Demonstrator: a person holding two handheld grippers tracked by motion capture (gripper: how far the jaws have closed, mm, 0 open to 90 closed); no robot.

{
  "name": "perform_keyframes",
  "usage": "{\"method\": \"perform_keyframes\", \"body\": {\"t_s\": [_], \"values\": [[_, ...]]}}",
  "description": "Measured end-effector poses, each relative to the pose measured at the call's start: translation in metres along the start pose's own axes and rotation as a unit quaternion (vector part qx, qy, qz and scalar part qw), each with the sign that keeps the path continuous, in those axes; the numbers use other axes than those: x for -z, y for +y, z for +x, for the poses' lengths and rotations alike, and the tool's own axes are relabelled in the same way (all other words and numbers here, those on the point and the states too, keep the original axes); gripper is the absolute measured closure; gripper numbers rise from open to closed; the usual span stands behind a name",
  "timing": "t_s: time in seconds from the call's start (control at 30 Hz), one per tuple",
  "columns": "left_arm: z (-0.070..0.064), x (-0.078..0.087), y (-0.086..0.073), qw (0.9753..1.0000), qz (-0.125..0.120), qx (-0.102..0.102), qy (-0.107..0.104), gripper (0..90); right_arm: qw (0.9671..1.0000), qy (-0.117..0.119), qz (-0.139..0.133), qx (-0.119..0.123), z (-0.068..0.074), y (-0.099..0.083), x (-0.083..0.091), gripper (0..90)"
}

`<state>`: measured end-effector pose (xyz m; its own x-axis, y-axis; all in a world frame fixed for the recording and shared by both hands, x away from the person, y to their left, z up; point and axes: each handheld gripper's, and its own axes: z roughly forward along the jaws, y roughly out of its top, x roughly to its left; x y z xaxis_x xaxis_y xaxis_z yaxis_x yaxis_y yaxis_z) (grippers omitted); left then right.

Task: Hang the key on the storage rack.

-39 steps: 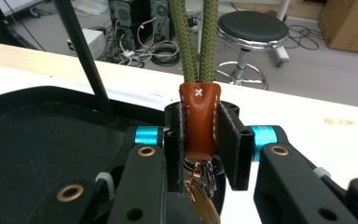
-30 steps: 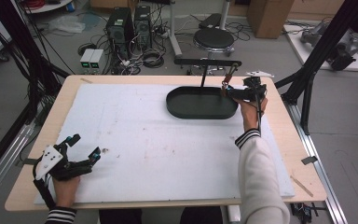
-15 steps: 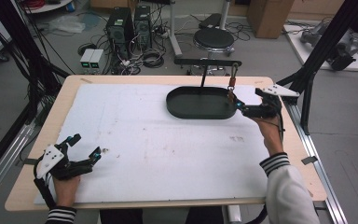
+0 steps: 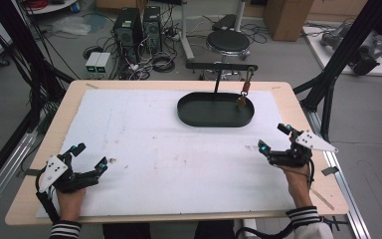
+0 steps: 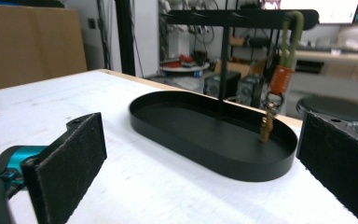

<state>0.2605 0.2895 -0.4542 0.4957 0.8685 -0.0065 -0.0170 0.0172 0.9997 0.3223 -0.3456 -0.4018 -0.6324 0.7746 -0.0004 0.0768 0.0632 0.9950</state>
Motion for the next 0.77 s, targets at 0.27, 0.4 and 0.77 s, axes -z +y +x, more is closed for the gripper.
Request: {"method": "perform_keyframes", "body": {"t_s": [0.27, 0.4, 0.77], "values": [[0.000, 0.000, 0.000, 1.0000, -0.001, -0.002, 0.000, 8.2, 0.9986, -0.009, -0.053, -0.002, 0.021, -0.032, 0.017, 0.4], [0.000, 0.001, 0.000, 1.0000, -0.002, -0.004, -0.001, 8.2, 0.9983, -0.013, -0.057, -0.006, 0.025, -0.046, 0.017, 0.4], [0.000, 0.000, 0.000, 1.0000, 0.001, -0.003, -0.002, 8.2, 0.9984, -0.019, -0.053, 0.007, 0.030, -0.054, 0.015, 0.4]]}}
